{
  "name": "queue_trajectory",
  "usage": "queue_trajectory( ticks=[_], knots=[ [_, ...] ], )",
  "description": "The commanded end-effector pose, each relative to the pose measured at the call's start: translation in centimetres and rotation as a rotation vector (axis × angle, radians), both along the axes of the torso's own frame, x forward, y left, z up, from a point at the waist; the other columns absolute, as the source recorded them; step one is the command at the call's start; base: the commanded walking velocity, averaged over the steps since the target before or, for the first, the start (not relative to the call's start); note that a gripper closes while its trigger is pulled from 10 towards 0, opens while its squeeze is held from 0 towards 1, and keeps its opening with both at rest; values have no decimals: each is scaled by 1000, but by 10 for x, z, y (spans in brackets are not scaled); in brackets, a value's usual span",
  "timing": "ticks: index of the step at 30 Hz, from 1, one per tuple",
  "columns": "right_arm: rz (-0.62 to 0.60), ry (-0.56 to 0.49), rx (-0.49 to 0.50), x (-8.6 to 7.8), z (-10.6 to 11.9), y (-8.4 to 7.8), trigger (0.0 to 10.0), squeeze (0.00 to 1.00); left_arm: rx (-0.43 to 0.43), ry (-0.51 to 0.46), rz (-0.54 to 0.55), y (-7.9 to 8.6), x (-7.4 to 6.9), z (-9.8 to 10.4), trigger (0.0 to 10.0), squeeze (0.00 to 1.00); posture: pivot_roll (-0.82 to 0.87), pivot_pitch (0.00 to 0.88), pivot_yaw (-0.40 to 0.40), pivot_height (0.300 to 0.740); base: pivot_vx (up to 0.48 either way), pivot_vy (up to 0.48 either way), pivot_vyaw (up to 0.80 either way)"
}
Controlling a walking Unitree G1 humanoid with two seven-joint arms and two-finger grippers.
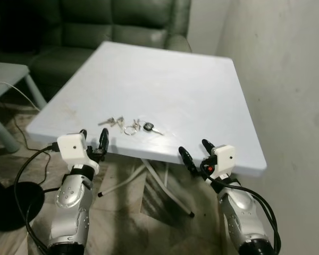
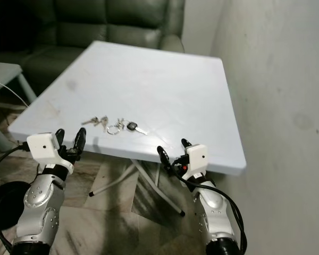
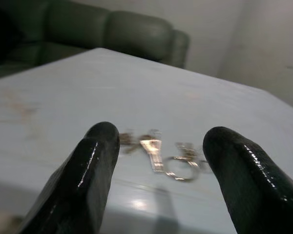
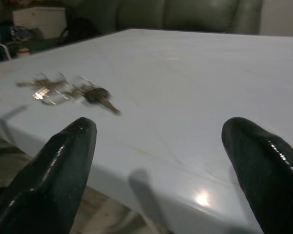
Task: Hang keys on a hook
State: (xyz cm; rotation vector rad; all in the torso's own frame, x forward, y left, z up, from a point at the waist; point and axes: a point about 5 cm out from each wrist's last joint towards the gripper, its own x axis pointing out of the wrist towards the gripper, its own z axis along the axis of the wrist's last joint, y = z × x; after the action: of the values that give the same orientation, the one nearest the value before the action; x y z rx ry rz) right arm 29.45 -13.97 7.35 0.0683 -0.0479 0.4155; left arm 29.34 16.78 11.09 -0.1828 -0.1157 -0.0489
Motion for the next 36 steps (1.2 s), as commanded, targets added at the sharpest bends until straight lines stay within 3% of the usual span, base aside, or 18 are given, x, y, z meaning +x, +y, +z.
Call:
queue_trajectory(
  ticks=[1, 36],
  knots=[
    [-3, -1, 7, 0, 2, -2, 10000, 0, 12, 3, 2, 2, -1, -1, 10000, 0, -50, 0, -30, 740, 0, 401, 0],
    [17, 9, -24, 4, 3, -5, 10000, 0, 16, -14, 18, 5, 0, 1, 10000, 0, -37, 0, -51, 740, 0, 402, -15]
  ],
)
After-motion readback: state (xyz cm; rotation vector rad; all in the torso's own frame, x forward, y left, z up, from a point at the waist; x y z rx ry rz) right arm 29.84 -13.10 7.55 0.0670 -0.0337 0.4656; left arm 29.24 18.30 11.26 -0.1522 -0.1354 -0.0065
